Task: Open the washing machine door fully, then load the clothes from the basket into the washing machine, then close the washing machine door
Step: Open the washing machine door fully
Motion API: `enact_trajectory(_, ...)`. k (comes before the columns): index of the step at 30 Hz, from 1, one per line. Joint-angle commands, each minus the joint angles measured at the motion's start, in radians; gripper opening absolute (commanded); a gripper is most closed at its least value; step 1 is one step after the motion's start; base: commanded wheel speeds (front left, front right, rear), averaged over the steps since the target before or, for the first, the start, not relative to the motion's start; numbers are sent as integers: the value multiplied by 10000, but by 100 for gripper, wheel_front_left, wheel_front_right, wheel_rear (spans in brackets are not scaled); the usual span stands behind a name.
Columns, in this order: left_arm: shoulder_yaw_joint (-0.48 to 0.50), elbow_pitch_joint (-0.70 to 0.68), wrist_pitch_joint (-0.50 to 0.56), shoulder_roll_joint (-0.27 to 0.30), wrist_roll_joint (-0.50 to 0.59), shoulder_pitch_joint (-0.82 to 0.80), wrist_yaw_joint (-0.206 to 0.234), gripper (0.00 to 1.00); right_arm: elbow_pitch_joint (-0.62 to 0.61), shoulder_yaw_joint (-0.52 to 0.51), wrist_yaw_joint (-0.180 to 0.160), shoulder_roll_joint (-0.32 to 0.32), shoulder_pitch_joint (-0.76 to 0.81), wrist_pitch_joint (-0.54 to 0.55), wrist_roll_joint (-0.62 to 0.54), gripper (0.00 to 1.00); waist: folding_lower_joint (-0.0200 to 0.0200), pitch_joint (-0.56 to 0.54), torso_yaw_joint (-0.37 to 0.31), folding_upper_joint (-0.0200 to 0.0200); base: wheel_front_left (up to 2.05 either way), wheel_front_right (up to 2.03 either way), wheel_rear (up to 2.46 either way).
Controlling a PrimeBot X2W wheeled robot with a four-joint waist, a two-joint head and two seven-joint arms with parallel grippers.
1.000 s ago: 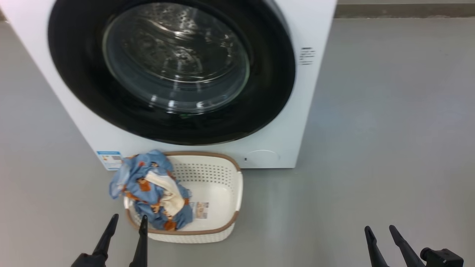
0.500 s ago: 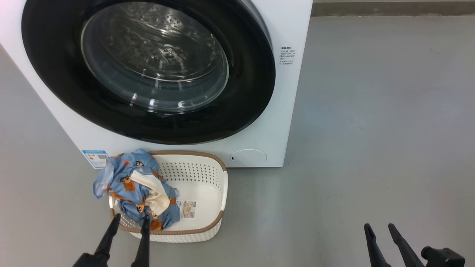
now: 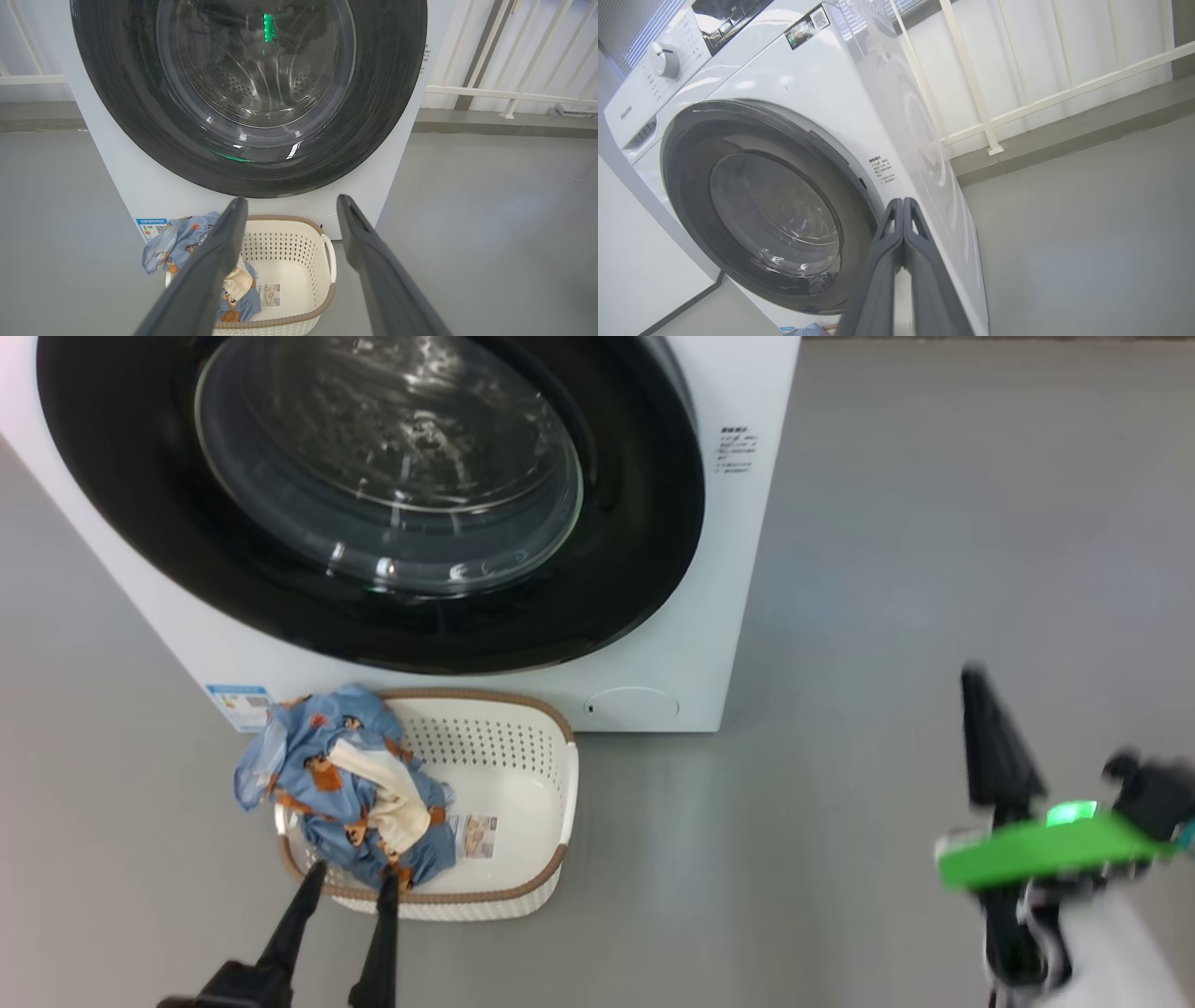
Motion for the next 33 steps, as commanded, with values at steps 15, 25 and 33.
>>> enact_trajectory(15, -338, -227, -120, 126, -176, -1205, -31, 100, 1519, -14, -9, -1040, -4037, -118, 3033, 0, 0, 1087, 1286, 0, 0, 0, 0)
enact_trajectory(25, -745, -227, -120, 126, -452, -1633, 29, 100, 2954, 2276, -9, -2472, -5980, 460, 6361, 0, 0, 1704, 1933, 0, 0, 0, 0)
enact_trajectory(33, -930, -298, -120, 126, -539, -1900, 64, 100, 3250, 3049, -9, -3155, -7053, 2510, 8820, 0, 0, 2191, 2224, 0, 0, 0, 0)
